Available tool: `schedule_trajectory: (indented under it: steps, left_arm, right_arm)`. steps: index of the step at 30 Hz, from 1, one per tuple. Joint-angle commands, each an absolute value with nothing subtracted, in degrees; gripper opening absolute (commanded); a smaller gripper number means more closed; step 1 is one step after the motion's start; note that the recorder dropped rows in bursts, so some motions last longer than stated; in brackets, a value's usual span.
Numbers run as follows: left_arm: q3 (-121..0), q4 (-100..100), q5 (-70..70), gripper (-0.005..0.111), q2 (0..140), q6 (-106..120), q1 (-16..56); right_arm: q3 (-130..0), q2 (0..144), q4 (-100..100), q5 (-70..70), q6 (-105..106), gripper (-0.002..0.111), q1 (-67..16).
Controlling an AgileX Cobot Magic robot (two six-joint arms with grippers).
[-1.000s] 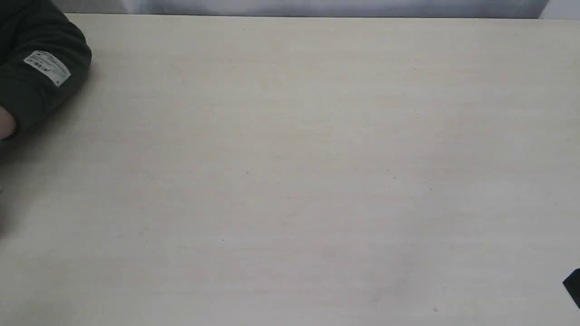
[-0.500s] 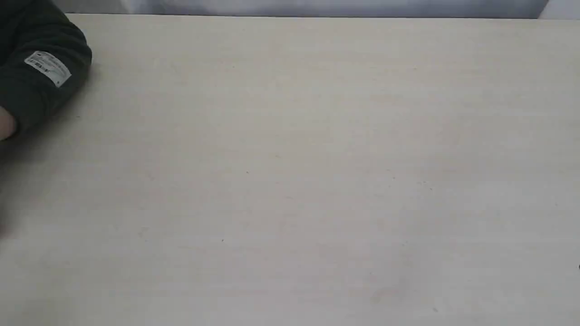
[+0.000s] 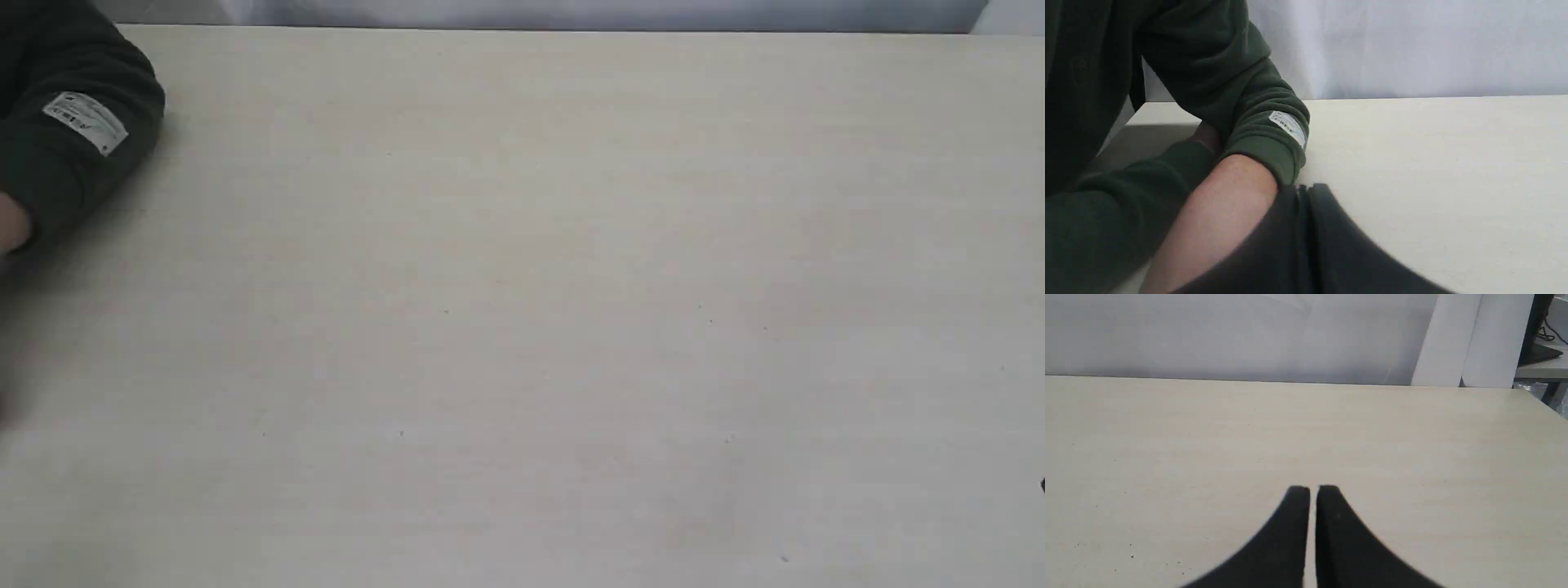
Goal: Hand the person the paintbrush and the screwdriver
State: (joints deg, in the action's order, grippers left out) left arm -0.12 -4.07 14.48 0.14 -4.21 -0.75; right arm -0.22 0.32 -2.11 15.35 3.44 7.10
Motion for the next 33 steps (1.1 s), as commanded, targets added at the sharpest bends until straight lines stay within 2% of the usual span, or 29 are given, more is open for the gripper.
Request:
schedule_trajectory:
  steps: [1,15,33]
  left_arm:
    - [0.0,-3.85,14.2,0.0,0.0,-4.32,-0.64]
    - [0.0,-3.84,14.31,0.0,0.0,-4.32,-0.64]
    - [0.0,-4.05,14.29,0.0,0.0,-4.32,-0.64]
  right_arm:
    - [0.0,0.0,-1.9,15.26,3.82,0.004,7.22]
    - [0.0,0.0,3.88,15.16,-3.03,0.004,7.22]
    - [0.0,0.0,2.2,15.71,-1.75,0.004,7.22]
